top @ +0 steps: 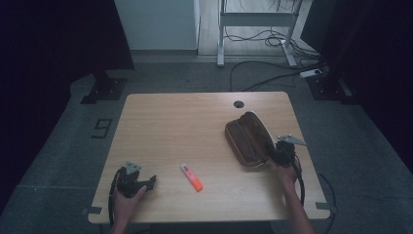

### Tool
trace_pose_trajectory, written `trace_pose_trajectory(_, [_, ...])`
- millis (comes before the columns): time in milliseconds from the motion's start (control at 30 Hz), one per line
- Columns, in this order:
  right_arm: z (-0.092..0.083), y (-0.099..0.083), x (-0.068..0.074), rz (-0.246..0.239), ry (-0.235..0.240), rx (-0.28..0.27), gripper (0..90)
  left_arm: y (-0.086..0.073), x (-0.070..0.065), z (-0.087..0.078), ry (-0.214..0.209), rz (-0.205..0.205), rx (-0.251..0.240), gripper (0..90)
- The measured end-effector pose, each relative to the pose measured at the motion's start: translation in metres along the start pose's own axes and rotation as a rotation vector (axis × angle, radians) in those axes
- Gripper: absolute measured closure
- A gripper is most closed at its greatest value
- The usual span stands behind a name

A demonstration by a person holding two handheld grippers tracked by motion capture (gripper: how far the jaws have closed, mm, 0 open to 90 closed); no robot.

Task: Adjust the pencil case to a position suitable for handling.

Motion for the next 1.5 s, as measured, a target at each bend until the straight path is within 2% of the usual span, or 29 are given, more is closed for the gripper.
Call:
trace_pose_trajectory(100, [-0.001, 0.001, 0.001, 0.001, 0.008, -0.008, 82.8, 0.0, 0.0, 0.0, 0.0, 0.0, 0.0, 14.8])
trace_pose_trajectory(167, [-0.005, 0.004, 0.004, 0.024, 0.042, -0.016, 82.9, 0.0, 0.0, 0.0, 0.0, 0.0, 0.0, 14.8])
trace_pose_trajectory(367, [-0.01, 0.007, 0.009, 0.018, 0.061, -0.04, 82.9, 0.0, 0.0, 0.0, 0.0, 0.0, 0.0, 14.8])
trace_pose_trajectory(500, [-0.015, 0.012, 0.014, 0.028, 0.101, -0.061, 83.0, 0.0, 0.0, 0.0, 0.0, 0.0, 0.0, 14.8])
trace_pose_trajectory(733, [-0.021, 0.016, 0.02, 0.024, 0.137, -0.078, 83.0, 0.0, 0.0, 0.0, 0.0, 0.0, 0.0, 14.8])
trace_pose_trajectory(1133, [-0.027, 0.019, 0.031, -0.005, 0.202, -0.096, 82.9, 0.0, 0.0, 0.0, 0.0, 0.0, 0.0, 14.8])
trace_pose_trajectory(1500, [-0.029, 0.018, 0.05, -0.068, 0.278, -0.092, 82.5, 0.0, 0.0, 0.0, 0.001, 0.0, -0.001, 14.8])
Point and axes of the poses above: each handheld gripper's, and its own axes: z roughly forward along the jaws, y roughly out of its top, x roughly to its left, the point moved 9 cm from there along z, roughly forward along the jaws, and after that the axes turned 10 degrees about z, right-handed, at the moved point
